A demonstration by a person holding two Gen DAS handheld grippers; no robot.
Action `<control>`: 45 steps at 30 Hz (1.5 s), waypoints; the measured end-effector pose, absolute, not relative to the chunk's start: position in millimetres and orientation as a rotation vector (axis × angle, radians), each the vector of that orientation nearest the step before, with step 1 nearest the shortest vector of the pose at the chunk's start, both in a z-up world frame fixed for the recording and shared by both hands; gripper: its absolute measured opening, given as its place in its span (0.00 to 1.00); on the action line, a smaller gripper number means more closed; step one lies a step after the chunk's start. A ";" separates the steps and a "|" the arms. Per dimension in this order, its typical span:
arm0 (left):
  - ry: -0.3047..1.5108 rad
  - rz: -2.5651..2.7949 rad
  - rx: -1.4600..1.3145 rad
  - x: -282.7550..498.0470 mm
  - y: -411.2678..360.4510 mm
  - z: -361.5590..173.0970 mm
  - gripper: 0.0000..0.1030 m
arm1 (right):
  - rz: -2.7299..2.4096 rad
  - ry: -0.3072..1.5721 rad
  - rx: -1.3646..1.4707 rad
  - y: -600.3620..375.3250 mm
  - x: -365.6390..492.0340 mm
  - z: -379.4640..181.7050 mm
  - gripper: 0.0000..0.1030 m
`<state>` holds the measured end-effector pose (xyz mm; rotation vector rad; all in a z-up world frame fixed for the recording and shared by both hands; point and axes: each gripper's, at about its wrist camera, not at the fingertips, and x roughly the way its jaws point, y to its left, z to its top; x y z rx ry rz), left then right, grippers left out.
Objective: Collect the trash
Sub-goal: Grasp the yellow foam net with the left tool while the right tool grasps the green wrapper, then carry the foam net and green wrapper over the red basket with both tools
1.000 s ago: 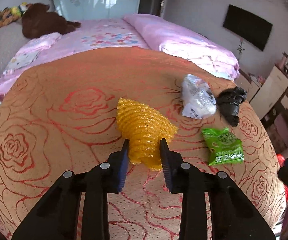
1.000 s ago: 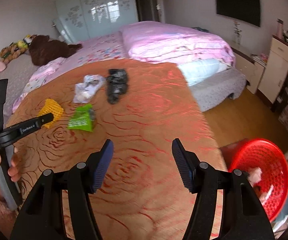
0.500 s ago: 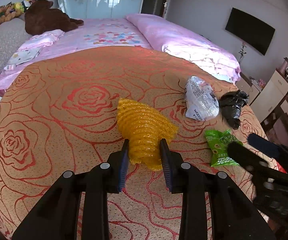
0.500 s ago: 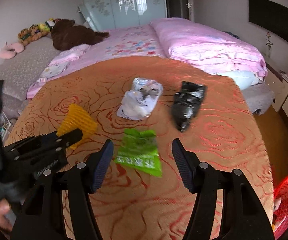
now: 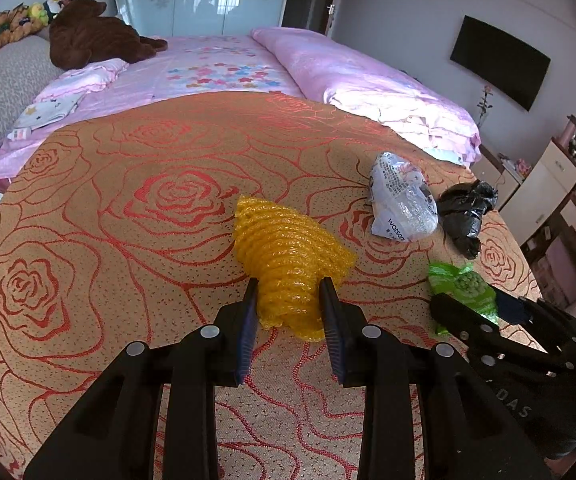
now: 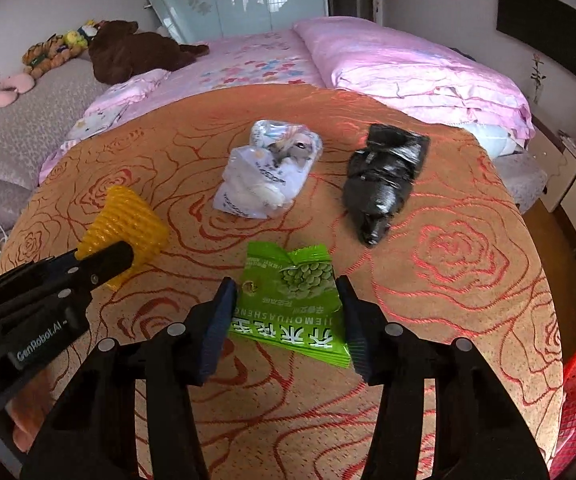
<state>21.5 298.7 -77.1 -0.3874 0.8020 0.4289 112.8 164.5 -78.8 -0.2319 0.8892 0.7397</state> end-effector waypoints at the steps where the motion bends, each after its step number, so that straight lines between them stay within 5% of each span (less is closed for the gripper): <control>1: 0.802 0.429 -0.387 21.5 298.6 -77.1 0.28 | 0.734 0.888 -0.226 159.6 112.4 -79.3 0.48; 45: 0.700 0.269 -0.180 30.7 174.8 -32.2 0.28 | 0.542 0.739 -0.038 6.2 108.0 -20.9 0.47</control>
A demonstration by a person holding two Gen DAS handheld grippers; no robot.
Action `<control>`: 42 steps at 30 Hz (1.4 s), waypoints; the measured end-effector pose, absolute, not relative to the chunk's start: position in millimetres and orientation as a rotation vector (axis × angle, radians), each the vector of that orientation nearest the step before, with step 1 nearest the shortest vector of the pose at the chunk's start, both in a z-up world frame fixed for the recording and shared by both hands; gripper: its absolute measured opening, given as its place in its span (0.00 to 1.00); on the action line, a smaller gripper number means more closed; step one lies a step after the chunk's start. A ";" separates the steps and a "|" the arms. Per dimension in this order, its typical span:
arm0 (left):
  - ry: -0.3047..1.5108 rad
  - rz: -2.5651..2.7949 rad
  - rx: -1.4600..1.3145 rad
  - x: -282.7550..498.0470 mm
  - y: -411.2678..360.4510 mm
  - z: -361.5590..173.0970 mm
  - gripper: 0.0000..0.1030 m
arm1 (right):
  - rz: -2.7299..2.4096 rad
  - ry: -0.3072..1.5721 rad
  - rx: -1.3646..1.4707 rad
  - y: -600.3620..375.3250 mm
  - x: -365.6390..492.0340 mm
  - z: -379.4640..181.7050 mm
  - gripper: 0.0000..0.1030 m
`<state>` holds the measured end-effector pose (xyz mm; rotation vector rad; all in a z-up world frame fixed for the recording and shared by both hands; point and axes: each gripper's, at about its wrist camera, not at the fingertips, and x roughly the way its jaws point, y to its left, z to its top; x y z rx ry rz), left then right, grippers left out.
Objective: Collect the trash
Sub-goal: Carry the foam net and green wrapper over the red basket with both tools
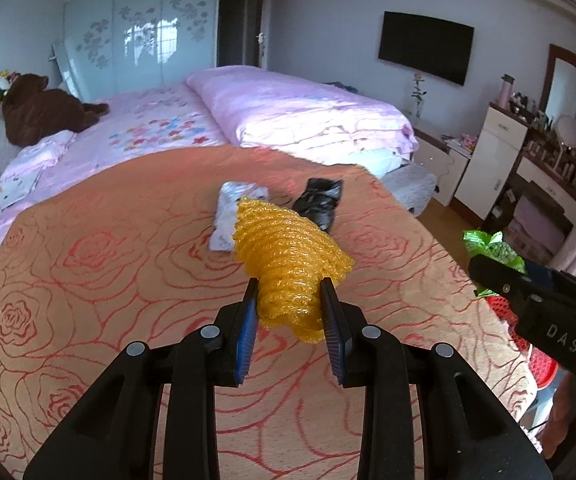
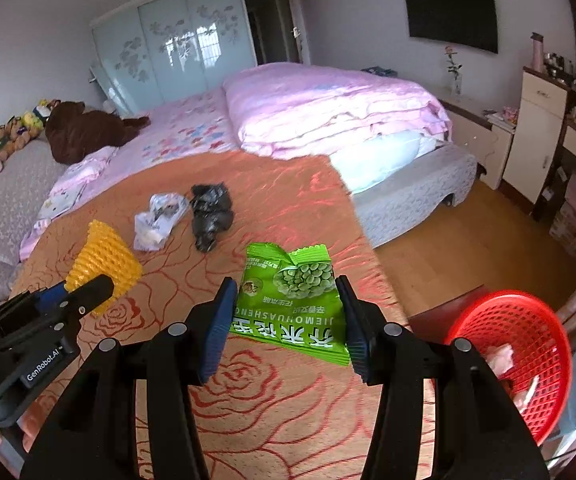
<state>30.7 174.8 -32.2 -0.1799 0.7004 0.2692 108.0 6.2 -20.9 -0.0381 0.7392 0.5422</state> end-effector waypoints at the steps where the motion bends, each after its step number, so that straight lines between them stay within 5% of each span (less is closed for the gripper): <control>1: 0.697 0.264 -0.174 32.6 171.7 -30.1 0.28 | 0.539 0.734 -0.034 1.6 108.7 -17.2 0.47; 42: 0.700 -0.066 0.017 93.9 10.0 -13.4 0.28 | 0.219 0.762 0.034 -196.8 115.8 -24.7 0.47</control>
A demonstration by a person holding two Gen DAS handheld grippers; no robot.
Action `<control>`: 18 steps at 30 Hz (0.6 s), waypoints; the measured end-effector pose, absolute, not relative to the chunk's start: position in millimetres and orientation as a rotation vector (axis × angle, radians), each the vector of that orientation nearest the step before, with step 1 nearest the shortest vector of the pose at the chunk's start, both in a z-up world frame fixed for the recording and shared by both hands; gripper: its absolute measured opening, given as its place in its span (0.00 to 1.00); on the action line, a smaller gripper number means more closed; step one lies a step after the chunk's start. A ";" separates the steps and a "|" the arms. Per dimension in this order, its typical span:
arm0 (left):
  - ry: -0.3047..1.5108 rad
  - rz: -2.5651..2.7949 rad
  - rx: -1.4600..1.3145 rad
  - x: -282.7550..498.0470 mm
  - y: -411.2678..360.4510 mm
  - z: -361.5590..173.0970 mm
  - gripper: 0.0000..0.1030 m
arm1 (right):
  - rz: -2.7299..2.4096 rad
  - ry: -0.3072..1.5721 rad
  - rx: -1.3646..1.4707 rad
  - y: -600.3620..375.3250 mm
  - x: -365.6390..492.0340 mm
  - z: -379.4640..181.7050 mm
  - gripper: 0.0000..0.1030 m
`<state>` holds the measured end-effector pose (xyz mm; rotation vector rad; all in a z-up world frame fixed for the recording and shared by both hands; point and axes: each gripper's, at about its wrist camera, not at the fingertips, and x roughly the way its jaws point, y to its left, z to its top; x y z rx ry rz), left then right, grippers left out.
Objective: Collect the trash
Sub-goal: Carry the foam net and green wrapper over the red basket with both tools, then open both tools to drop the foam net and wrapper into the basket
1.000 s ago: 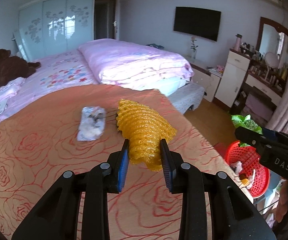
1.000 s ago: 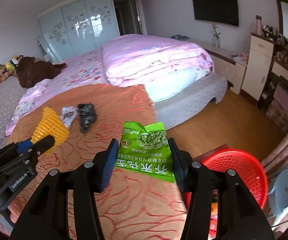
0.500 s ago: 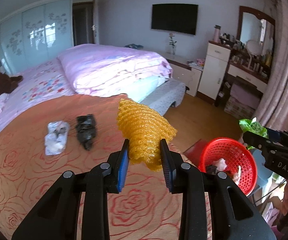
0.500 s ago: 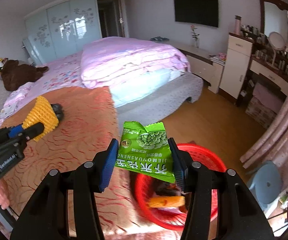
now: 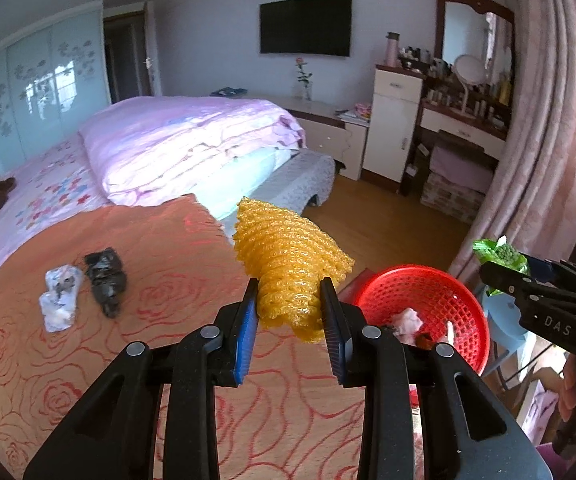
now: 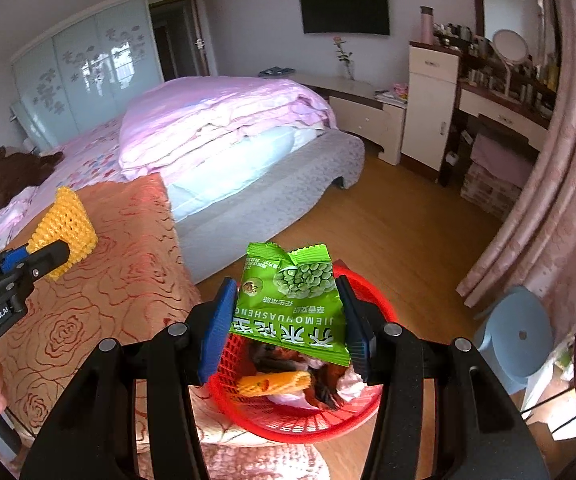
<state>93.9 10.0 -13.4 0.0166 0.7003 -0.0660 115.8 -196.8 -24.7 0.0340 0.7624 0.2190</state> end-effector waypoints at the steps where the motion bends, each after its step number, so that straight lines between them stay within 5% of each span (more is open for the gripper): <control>1: 0.704 -0.073 0.020 95.8 7.3 -14.8 0.28 | 0.210 0.759 0.035 -200.3 114.9 -25.8 0.47; 18: 0.819 -0.217 0.077 122.1 -51.8 -53.3 0.28 | 0.157 0.857 0.105 -227.8 134.0 -61.1 0.47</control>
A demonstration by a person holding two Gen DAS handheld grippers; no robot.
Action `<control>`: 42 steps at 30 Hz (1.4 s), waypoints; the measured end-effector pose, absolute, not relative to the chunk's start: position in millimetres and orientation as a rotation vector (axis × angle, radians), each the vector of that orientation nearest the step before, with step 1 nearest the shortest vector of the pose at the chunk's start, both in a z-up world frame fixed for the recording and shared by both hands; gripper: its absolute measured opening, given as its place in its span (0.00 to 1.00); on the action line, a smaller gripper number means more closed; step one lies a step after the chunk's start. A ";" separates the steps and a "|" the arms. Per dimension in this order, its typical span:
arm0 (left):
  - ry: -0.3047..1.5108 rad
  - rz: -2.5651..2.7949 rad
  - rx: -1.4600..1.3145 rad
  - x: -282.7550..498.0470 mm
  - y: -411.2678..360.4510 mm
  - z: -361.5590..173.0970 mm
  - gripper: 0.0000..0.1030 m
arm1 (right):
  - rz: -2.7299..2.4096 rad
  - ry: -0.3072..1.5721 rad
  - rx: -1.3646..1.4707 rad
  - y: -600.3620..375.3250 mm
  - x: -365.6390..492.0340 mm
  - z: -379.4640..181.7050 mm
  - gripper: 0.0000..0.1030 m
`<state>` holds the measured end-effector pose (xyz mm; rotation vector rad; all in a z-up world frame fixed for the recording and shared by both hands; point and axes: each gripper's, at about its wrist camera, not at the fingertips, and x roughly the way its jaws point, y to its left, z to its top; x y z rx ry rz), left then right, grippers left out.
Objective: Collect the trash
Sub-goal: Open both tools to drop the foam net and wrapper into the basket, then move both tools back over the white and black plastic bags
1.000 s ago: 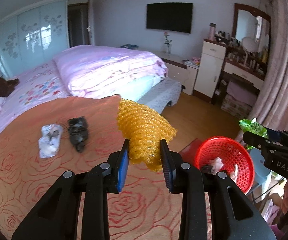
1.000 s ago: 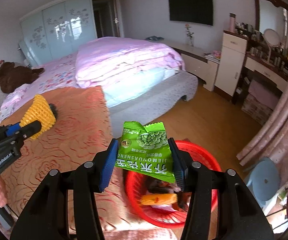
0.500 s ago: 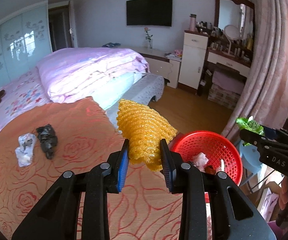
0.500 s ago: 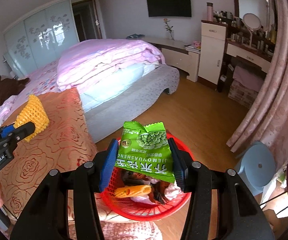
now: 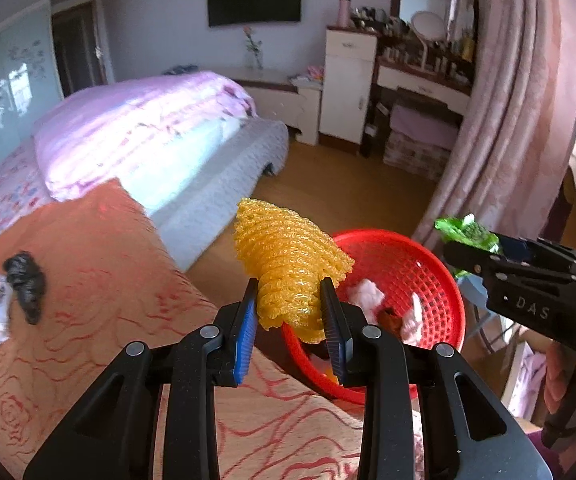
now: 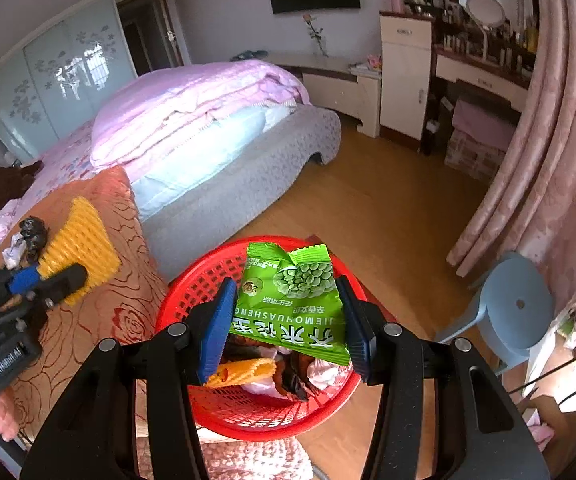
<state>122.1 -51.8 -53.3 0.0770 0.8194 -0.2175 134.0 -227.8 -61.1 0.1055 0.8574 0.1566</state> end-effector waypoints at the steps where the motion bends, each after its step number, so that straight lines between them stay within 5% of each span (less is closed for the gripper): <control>1: 0.830 -0.229 0.079 123.9 -54.7 -56.6 0.28 | 0.157 0.863 0.110 -228.3 134.7 -62.9 0.47; 9: 0.888 -0.279 0.088 135.7 -69.5 -76.5 0.34 | 0.161 0.894 0.133 -230.5 140.8 -72.9 0.48; 14: 0.891 -0.296 0.095 134.4 -69.9 -81.0 0.50 | 0.155 0.906 0.143 -231.0 142.3 -77.7 0.53; 23: 0.883 -0.287 0.075 130.1 -61.6 -77.8 0.65 | 0.149 0.902 0.152 -232.6 141.2 -77.0 0.58; 42: 0.784 -0.142 0.043 107.4 -13.5 -51.1 0.69 | 0.197 0.814 0.049 -203.1 124.1 -61.0 0.64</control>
